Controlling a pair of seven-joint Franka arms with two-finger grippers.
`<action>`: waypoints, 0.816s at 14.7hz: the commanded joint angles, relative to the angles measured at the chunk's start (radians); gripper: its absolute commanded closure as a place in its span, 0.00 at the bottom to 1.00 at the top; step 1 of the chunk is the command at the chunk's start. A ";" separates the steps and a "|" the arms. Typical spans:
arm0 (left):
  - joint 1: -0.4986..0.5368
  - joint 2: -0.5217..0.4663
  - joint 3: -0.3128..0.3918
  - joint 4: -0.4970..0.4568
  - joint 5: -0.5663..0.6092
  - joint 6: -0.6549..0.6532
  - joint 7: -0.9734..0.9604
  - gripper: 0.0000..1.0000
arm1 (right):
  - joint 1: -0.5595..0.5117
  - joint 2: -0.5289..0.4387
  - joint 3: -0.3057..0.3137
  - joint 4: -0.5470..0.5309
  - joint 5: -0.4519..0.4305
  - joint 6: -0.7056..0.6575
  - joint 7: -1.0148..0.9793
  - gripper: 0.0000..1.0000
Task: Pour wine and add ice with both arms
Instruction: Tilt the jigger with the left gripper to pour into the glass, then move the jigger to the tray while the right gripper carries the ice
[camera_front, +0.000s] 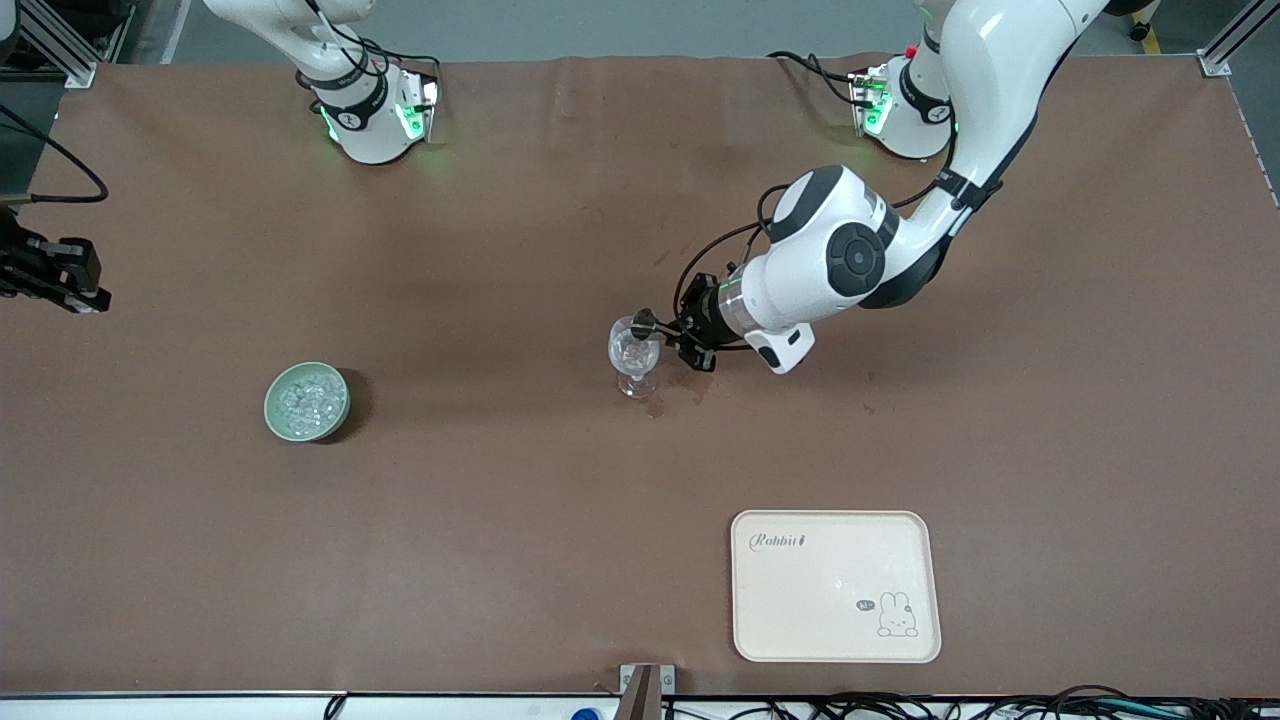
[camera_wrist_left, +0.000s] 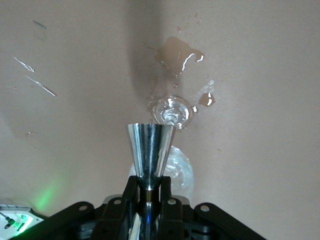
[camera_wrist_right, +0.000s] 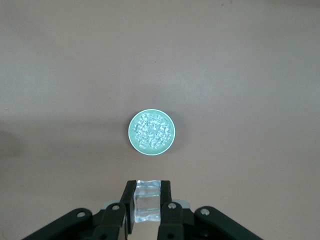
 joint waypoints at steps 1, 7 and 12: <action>0.009 0.019 -0.007 0.044 -0.004 0.000 0.001 0.99 | -0.006 -0.023 0.004 -0.031 0.014 0.016 -0.009 0.96; 0.121 0.019 -0.024 0.098 -0.294 -0.001 0.299 1.00 | -0.004 -0.023 0.004 -0.029 0.014 0.016 -0.009 0.96; 0.238 0.172 -0.021 0.257 -0.495 -0.001 0.516 1.00 | 0.003 -0.022 0.007 -0.031 0.014 0.019 -0.005 0.96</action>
